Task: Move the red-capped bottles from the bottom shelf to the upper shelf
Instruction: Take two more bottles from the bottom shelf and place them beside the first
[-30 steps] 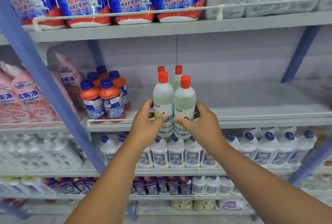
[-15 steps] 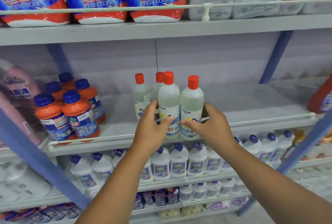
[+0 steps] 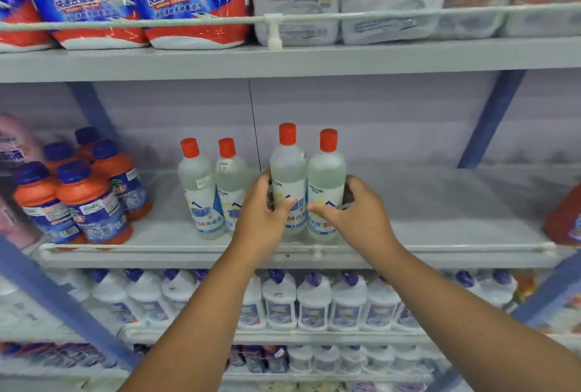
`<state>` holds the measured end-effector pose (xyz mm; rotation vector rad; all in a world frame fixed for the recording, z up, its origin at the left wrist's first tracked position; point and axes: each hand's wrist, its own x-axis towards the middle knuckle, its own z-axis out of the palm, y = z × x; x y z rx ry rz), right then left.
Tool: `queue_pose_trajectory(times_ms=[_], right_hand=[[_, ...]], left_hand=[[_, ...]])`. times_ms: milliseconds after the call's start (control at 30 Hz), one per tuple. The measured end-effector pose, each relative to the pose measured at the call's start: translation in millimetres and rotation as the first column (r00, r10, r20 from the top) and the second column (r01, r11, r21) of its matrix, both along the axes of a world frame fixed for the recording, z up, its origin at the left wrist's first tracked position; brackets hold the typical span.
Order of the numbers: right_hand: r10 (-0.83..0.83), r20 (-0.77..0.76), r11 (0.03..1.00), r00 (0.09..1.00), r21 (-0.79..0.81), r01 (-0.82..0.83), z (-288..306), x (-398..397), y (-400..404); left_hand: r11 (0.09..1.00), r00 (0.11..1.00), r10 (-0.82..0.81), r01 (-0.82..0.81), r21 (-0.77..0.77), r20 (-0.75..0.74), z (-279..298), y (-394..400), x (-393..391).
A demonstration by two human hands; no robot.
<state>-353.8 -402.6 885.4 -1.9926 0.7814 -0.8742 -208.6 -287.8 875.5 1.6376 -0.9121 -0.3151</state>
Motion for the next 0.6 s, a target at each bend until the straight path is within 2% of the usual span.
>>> queue_pose_trajectory(times_ms=[600], right_hand=[[0.081, -0.008, 0.995, 0.997, 0.052, -0.081, -32.3, 9.0, -19.7]], left_hand=[[0.998, 0.996, 0.034, -0.030, 0.053, -0.081, -30.1, -9.6, 1.3]])
